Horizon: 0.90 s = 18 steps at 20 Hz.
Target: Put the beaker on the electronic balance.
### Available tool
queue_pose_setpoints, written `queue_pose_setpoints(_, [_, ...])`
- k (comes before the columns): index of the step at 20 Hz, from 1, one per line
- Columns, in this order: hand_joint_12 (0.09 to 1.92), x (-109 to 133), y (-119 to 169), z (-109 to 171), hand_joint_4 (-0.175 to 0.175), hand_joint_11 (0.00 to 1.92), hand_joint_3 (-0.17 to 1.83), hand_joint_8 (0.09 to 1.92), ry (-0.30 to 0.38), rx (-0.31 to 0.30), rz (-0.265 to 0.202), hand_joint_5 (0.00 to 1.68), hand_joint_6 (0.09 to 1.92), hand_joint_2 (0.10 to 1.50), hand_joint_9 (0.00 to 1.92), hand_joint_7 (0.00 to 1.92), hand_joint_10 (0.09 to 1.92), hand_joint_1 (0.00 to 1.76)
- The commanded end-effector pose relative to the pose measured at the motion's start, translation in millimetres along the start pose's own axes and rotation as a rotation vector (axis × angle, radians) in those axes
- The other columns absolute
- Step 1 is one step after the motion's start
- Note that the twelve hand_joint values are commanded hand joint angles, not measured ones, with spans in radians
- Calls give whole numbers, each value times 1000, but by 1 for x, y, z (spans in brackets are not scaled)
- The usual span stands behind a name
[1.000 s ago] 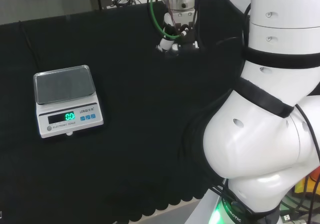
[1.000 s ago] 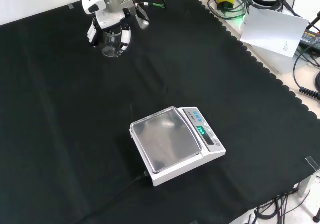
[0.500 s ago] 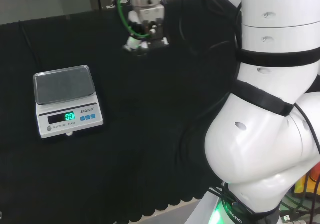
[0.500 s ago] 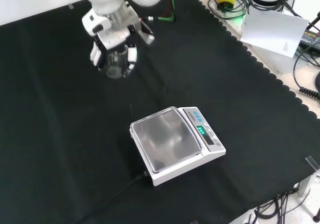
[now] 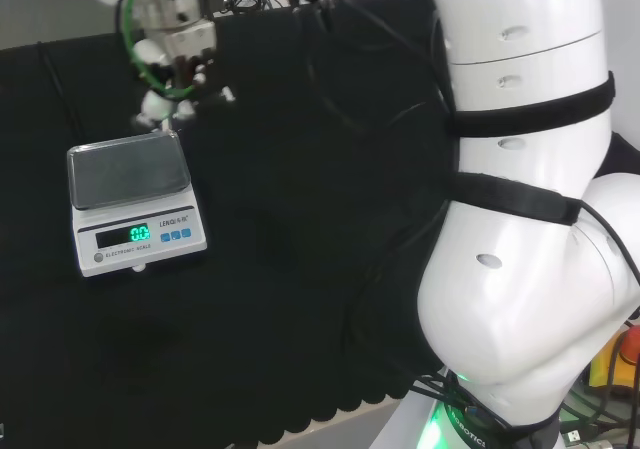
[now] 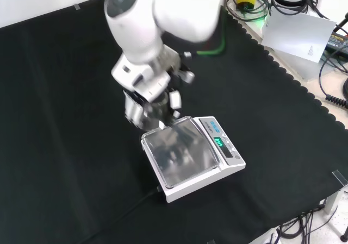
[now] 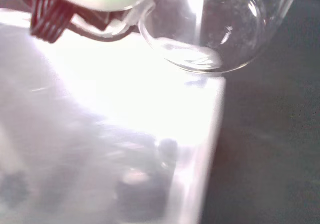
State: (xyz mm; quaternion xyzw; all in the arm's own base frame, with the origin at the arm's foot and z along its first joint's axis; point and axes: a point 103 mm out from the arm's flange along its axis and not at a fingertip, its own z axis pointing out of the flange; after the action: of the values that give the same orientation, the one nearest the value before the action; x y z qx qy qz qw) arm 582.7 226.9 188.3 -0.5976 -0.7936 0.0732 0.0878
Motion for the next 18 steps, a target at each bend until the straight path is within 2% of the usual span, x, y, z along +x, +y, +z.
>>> queue_pose_setpoints(1, [756,45,-7,23,20,1479,883,1426,8,56,-104,960,1257,722,1308,932,1166,1222])
queue_pose_setpoints(5, [756,47,-12,29,19,1478,884,1425,12,68,-129,961,1256,721,1311,934,1166,1223])
queue_pose_setpoints(11, [758,56,-10,40,18,1478,894,1420,-19,95,-159,969,1245,712,1318,942,1162,1226])
queue_pose_setpoints(18, [756,62,-5,48,18,1480,888,1409,-38,131,-165,970,1237,712,1321,947,1156,1226])
